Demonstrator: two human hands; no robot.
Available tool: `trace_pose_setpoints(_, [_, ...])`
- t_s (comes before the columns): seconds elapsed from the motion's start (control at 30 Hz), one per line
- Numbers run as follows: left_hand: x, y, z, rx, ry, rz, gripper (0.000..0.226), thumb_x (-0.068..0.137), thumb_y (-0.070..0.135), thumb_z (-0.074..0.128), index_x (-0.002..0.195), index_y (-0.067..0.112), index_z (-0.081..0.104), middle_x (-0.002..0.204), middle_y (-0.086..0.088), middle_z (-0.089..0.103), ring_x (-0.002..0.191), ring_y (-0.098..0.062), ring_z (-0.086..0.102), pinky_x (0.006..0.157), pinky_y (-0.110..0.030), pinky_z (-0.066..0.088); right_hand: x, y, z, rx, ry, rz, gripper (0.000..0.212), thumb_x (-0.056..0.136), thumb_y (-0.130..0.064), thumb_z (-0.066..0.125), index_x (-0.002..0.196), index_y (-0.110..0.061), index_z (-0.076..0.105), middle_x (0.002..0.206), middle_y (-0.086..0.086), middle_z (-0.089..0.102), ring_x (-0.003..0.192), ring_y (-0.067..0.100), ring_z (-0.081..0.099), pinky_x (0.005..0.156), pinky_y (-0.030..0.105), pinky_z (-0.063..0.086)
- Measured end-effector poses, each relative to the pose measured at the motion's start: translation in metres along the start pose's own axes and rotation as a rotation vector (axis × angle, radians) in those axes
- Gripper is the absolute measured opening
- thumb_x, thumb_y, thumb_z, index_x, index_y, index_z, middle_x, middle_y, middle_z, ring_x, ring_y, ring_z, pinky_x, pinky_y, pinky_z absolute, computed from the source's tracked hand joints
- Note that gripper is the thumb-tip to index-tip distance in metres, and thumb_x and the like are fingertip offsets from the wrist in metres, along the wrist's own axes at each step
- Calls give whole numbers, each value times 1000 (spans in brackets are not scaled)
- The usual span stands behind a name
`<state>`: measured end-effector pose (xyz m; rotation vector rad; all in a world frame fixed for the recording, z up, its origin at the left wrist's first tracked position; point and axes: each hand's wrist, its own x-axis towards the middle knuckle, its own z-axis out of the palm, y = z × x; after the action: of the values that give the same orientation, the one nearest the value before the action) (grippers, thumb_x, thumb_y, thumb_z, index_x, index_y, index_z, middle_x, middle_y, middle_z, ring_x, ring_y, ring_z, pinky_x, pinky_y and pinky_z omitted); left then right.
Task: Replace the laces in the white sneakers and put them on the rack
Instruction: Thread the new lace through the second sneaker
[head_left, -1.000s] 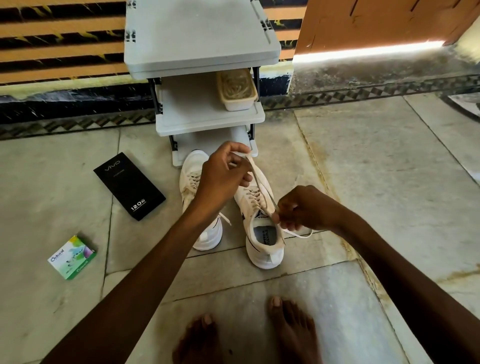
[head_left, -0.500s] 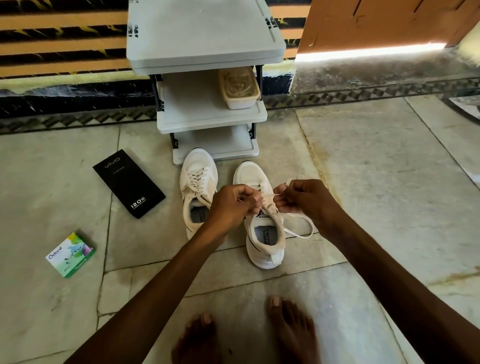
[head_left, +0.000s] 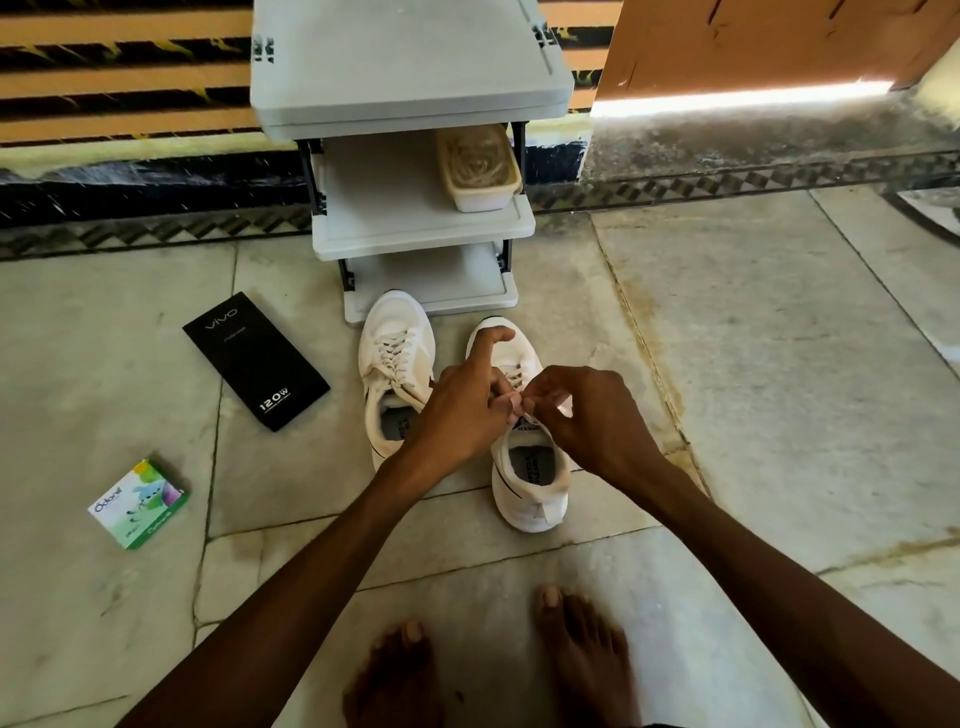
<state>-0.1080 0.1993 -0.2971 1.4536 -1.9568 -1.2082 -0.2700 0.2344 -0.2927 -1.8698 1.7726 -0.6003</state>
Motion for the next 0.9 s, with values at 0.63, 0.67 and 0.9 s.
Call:
trace_pose_setpoints(0.63, [-9,-29,11,71,34,-185,4,83,13,73,83,18,73,69,7,68,65,-8,67,74,-29,57,-19,-5,45,-325,103,60,23,76,-35,54,72,-16,67,73,-2,60,70,20,52,52,26,25])
trace_pose_setpoints(0.67, [-9,-29,11,68,36,-190,5,83,14,74,82,18,73,67,7,68,63,-7,67,73,-28,56,-19,-5,46,-319,104,65,21,77,-33,56,74,-16,67,75,-1,60,71,20,52,53,27,26])
trace_pose_setpoints(0.9, [-7,-28,9,84,12,-197,8,84,14,74,77,18,72,60,8,65,59,-6,65,73,-25,54,-19,-9,56,-243,137,161,3,73,-15,69,75,-15,68,80,2,60,78,25,54,56,34,41])
